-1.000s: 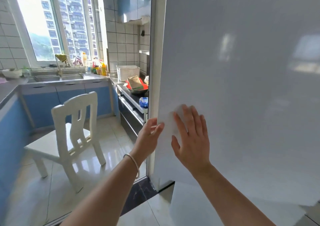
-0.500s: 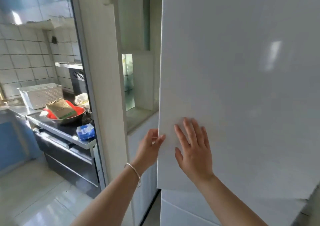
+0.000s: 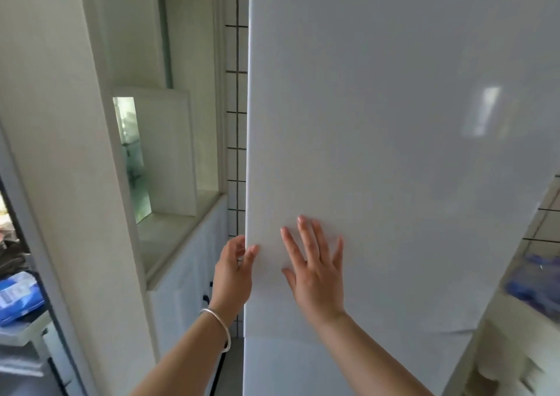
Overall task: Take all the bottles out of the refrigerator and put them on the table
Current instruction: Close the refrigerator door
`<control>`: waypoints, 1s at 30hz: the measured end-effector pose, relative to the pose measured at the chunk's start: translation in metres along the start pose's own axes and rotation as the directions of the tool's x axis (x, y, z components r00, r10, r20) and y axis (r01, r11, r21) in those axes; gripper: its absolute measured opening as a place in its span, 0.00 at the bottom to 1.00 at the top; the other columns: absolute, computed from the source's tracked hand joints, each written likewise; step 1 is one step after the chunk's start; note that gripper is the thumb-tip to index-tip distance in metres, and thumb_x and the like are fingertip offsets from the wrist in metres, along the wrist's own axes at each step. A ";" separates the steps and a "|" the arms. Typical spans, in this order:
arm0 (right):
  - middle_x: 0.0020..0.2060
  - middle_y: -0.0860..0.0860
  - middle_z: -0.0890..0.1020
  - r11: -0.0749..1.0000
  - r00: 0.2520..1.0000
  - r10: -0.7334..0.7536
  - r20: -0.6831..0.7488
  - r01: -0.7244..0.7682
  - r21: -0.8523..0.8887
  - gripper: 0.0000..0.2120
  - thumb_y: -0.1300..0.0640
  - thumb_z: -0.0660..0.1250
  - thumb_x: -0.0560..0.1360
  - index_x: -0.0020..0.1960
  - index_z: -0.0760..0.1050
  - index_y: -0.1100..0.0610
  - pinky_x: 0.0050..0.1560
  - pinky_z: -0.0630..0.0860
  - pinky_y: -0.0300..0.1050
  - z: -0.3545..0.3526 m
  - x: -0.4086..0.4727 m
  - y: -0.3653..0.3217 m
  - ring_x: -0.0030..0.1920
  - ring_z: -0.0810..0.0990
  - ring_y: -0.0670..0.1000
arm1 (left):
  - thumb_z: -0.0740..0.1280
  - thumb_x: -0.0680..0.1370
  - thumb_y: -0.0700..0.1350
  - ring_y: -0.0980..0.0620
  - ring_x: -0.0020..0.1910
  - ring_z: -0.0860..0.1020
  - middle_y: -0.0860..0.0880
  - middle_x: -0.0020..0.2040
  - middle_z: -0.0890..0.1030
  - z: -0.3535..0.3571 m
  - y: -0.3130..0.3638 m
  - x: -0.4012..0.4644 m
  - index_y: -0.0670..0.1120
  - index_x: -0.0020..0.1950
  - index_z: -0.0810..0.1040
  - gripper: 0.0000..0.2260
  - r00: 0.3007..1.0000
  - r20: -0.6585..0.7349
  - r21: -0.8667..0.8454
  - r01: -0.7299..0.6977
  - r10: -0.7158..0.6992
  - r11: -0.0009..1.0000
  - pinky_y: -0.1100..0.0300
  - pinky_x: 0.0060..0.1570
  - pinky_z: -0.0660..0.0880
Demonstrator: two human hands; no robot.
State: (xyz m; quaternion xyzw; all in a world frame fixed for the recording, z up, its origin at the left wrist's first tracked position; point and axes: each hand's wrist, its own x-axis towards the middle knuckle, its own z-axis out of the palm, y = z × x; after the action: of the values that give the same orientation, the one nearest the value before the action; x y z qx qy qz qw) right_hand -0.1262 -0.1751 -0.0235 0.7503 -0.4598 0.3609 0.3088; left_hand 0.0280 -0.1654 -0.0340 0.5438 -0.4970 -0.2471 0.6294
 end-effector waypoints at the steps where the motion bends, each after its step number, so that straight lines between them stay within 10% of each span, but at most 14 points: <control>1: 0.73 0.53 0.60 1.000 1.000 0.003 -0.002 -0.003 -0.011 0.45 0.51 0.79 0.61 0.73 0.60 0.50 0.62 0.63 0.71 0.003 0.002 0.001 0.72 0.60 0.56 | 0.64 0.78 0.49 0.52 0.53 0.79 0.51 0.52 0.81 0.001 -0.002 0.004 0.56 0.52 0.74 0.03 1.000 -0.001 -0.001 0.005 -0.005 1.000 0.51 0.55 0.76; 21: 0.73 0.54 0.60 0.993 0.999 -0.013 -0.031 0.010 -0.117 0.41 0.53 0.77 0.64 0.73 0.62 0.50 0.63 0.58 0.74 0.033 0.015 0.001 0.73 0.59 0.58 | 0.64 0.79 0.49 0.52 0.53 0.79 0.50 0.55 0.80 0.006 -0.011 0.034 0.59 0.51 0.73 0.05 0.999 0.032 -0.041 0.030 -0.029 0.999 0.57 0.52 0.76; 30: 0.69 0.51 0.69 0.995 0.993 -0.021 -0.120 0.033 0.098 0.28 0.53 0.71 0.68 0.66 0.68 0.51 0.67 0.64 0.67 0.017 0.014 0.008 0.70 0.65 0.54 | 0.67 0.77 0.47 0.51 0.55 0.78 0.49 0.56 0.79 0.003 -0.008 0.029 0.46 0.62 0.75 0.14 0.996 -0.032 0.045 0.088 -0.086 0.995 0.59 0.56 0.72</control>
State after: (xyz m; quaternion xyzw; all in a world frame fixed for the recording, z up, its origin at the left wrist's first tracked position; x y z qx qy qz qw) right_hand -0.1247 -0.1985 -0.0200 0.7481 -0.4119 0.4233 0.3025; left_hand 0.0385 -0.1936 -0.0310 0.5831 -0.4690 -0.2545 0.6125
